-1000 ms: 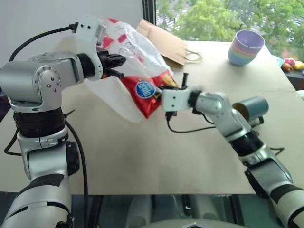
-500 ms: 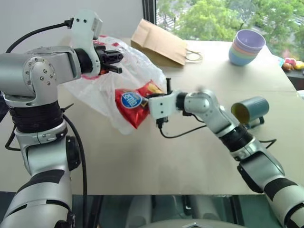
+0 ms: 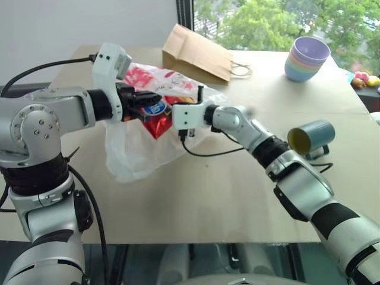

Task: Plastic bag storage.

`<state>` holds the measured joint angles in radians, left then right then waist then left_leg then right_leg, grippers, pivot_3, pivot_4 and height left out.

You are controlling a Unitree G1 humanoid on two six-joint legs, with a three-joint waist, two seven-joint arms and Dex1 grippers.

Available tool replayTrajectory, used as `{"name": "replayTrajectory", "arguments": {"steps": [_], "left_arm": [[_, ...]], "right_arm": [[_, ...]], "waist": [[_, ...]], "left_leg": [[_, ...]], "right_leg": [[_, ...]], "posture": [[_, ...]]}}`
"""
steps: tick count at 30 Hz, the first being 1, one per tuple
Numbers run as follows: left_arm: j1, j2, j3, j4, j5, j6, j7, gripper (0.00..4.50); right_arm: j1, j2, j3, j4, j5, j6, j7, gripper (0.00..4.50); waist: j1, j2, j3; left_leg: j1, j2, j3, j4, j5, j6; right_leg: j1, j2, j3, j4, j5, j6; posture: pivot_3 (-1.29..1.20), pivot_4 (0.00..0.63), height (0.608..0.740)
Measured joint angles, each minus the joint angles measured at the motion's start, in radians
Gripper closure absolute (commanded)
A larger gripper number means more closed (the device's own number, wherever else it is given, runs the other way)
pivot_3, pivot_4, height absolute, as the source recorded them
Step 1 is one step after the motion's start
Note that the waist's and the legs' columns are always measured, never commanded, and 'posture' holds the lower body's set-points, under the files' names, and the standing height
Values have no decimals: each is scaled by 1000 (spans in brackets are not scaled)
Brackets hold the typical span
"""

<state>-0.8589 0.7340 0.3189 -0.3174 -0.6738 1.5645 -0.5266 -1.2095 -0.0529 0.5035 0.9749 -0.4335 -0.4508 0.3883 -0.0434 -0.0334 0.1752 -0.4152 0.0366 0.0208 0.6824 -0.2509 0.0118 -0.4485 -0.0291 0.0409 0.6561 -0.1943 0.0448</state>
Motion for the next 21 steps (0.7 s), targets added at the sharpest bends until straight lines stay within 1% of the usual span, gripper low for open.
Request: {"name": "replayTrajectory", "arguments": {"steps": [1, 2, 3, 4, 6, 7, 9, 10, 11, 13, 14, 15, 16, 19, 21], "left_arm": [[-2, -8, 12, -13, -4, 7, 5, 4500], [-11, -44, 49, -39, -12, 28, 23, 4500], [-19, -75, 65, -57, -19, 41, 35, 4500], [-25, -97, 72, -67, -21, 45, 48, 4500], [-33, -161, 105, -94, -22, 48, 82, 4500], [-34, -191, 123, -114, -22, 48, 103, 4500], [-30, -218, 144, -145, -23, 48, 132, 4500], [-19, -221, 168, -168, -14, 48, 159, 4500], [-16, -221, 177, -171, -12, 48, 165, 4500], [13, -224, 185, -188, 7, 40, 190, 4500], [26, -240, 188, -188, 16, 28, 207, 4500], [32, -248, 190, -188, 23, 21, 214, 4500], [40, -252, 188, -188, 28, 5, 225, 4500], [57, -252, 177, -186, 46, -65, 230, 4500], [78, -251, 158, -166, 67, -139, 230, 4500]], "right_arm": [[-12, 12, 1, 27, -9, -11, -20, 4456], [-46, 53, 2, 96, -25, -28, -69, 4456], [-69, 92, 3, 137, -33, -33, -88, 4456], [-84, 117, 5, 164, -36, -33, -88, 4200], [-109, 180, 7, 234, -38, -20, -81, 3590], [-116, 206, 7, 265, -38, -4, -84, 3179], [-120, 205, 6, 291, -41, 11, -97, 2289], [-123, 198, 7, 301, -56, 8, -123, 1730], [-123, 194, 7, 301, -59, 8, -133, 1420], [-122, 173, 6, 294, -65, -16, -134, 1420], [-110, 158, -13, 282, -48, -26, -104, 701], [-103, 151, -24, 277, -35, -33, -91, 579], [-86, 143, -50, 264, -9, -34, -53, 114], [-25, 110, -103, 201, 55, -31, 16, 114], [51, 62, -154, 71, 127, 10, 93, 114]], "waist": [[0, 0, 0], [-2, 0, 0], [-3, 0, 0], [-4, 0, 0], [-5, 0, 0], [-4, 0, 0], [2, 1, 0], [1, 0, 0], [1, 1, 0], [1, 1, 0], [2, 0, 0], [2, 0, 0], [0, 0, 0], [-1, 1, 0], [2, 1, 0]], "left_leg": [[0, 0, -1, 0, 0, 0], [1, 0, -1, -1, 0, 0], [1, 0, -2, -1, 0, 0], [1, 0, -2, -1, 0, 0], [2, 0, -2, -2, 0, 0], [2, 0, -3, -2, 0, -1], [1, 0, -5, -2, 0, -1], [1, -1, -5, -2, 0, -1], [1, -1, -5, -2, 0, -1], [1, -1, -6, -2, 0, -1], [1, -1, -7, -2, 1, -1], [1, -1, -7, -2, 1, -1], [1, -1, -6, -2, 1, -1], [1, -1, -6, -2, 1, -1], [1, -1, -6, -3, 1, -1]], "right_leg": [[0, 0, 0, 0, 0, 0], [0, 0, 1, 0, 0, 0], [0, 0, 0, 0, 0, 0], [0, 0, 1, 1, 0, 0], [0, 0, 0, 1, 0, 0], [0, 0, 0, 1, 0, -1], [0, -2, -1, 1, 0, -1], [0, -2, -1, 1, 0, 0], [0, -2, -1, 1, 0, 0], [0, -2, -1, 1, 0, 0], [1, -2, -1, 1, 0, -1], [1, -2, -1, 1, 0, -1], [1, -2, -1, 1, 1, -1], [0, -2, -1, 1, 1, -1], [0, -3, -1, 1, 1, -1]], "posture": [[0, 150, 740], [0, 150, 740], [0, 150, 740], [0, 150, 740], [0, 150, 740], [0, 150, 740], [0, 150, 740], [0, 150, 740], [0, 150, 740], [0, 150, 740], [0, 150, 740], [0, 150, 740], [0, 150, 740], [0, 150, 740], [0, 150, 740]]}}
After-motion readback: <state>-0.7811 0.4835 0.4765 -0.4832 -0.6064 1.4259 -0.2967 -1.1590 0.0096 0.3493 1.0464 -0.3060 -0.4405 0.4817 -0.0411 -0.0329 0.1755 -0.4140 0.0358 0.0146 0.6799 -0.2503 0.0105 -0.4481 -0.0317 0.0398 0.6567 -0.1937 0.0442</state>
